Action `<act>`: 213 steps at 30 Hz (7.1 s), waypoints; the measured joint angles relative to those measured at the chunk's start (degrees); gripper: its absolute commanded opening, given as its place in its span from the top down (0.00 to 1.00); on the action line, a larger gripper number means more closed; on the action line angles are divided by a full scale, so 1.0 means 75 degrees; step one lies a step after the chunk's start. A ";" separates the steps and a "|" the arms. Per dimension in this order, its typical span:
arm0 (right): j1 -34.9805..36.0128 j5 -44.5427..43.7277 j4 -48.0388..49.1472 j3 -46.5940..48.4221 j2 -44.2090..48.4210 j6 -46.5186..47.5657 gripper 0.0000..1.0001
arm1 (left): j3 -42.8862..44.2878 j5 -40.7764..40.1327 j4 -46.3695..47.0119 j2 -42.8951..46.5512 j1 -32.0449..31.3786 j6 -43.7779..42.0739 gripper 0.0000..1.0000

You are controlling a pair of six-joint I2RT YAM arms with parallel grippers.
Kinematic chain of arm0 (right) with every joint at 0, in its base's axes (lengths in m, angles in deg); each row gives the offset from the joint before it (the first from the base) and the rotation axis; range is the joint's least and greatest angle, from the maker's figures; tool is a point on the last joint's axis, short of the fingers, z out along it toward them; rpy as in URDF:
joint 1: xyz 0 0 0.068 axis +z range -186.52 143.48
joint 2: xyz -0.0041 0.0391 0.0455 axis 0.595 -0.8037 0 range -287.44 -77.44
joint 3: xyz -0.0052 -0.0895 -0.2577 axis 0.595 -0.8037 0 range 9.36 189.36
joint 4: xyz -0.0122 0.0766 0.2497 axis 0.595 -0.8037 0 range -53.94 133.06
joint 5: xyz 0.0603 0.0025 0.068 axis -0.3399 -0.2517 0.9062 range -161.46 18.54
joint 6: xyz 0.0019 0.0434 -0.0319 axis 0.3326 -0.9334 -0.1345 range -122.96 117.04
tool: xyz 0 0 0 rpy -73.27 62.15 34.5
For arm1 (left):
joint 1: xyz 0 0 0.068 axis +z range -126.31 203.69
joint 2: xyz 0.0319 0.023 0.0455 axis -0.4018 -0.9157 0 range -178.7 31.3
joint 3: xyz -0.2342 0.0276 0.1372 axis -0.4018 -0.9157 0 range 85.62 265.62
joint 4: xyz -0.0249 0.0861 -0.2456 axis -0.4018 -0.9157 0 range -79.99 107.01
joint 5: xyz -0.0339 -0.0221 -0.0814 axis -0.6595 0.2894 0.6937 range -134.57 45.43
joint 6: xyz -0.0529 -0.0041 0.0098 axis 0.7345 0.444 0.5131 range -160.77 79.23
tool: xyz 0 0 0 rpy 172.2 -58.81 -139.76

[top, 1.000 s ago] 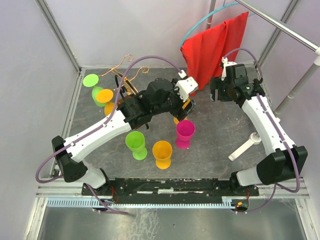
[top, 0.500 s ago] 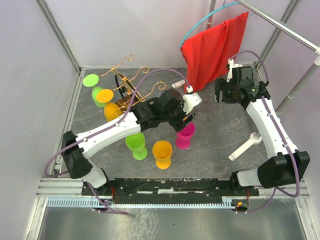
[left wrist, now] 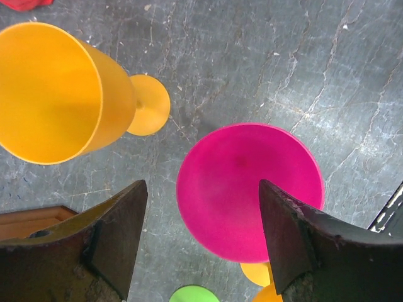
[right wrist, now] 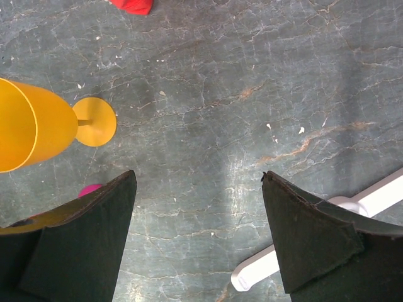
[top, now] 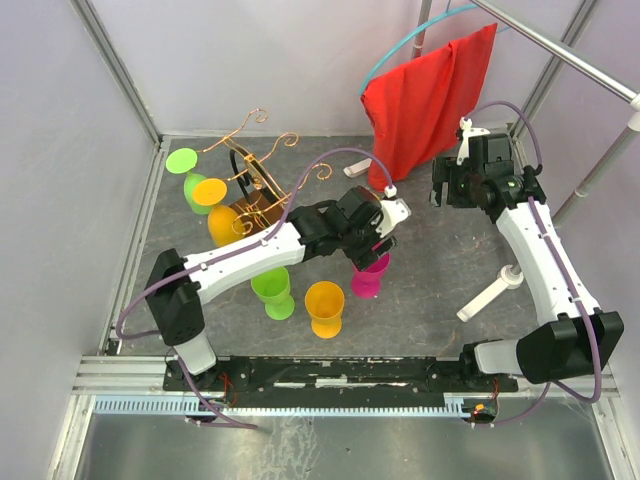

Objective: Place the wine glass upside down on the wine glass rack

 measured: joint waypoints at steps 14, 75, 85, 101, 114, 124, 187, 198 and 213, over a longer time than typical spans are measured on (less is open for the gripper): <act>-0.0029 0.0003 0.0003 -0.0087 0.0000 0.0085 0.16 | 0.0003 -0.0125 0.0003 -0.0329 0.0000 0.0052 0.90; 0.2492 0.1070 0.0495 0.4855 -0.3232 -0.0863 0.20 | 0.2328 -0.4718 0.0731 0.3389 0.1518 -0.1116 0.97; 0.2946 0.1087 0.0769 0.4899 -0.3797 -0.1207 0.21 | 0.2987 -0.2212 0.0947 0.1853 0.4060 -0.0533 0.97; 0.3500 0.1087 0.1107 0.4756 -0.4100 -0.1314 0.24 | 0.3314 -0.0650 0.1134 0.1530 0.5590 -0.0117 0.97; 0.3867 0.1052 0.1174 0.3369 -0.3258 -0.1480 0.32 | 0.3066 -0.0490 0.1212 0.1565 0.5625 -0.0093 0.97; 0.4223 0.0871 0.1113 0.2996 -0.2938 -0.1486 0.33 | 0.2964 -0.0356 0.1236 0.1603 0.5625 -0.0093 0.97; 0.3322 0.2681 0.6645 0.2343 -0.2177 -0.7918 0.14 | -0.2180 0.1472 0.8935 0.2891 0.5665 0.0562 0.97; 0.3302 0.2398 0.7769 0.2882 -0.3112 -0.9568 0.15 | -0.4392 0.1495 1.2805 0.3351 0.5517 0.0554 0.97; 0.3223 0.2209 0.8166 0.3722 -0.3812 -1.0002 0.22 | -0.4835 0.1865 1.4012 0.3844 0.5479 0.0525 0.97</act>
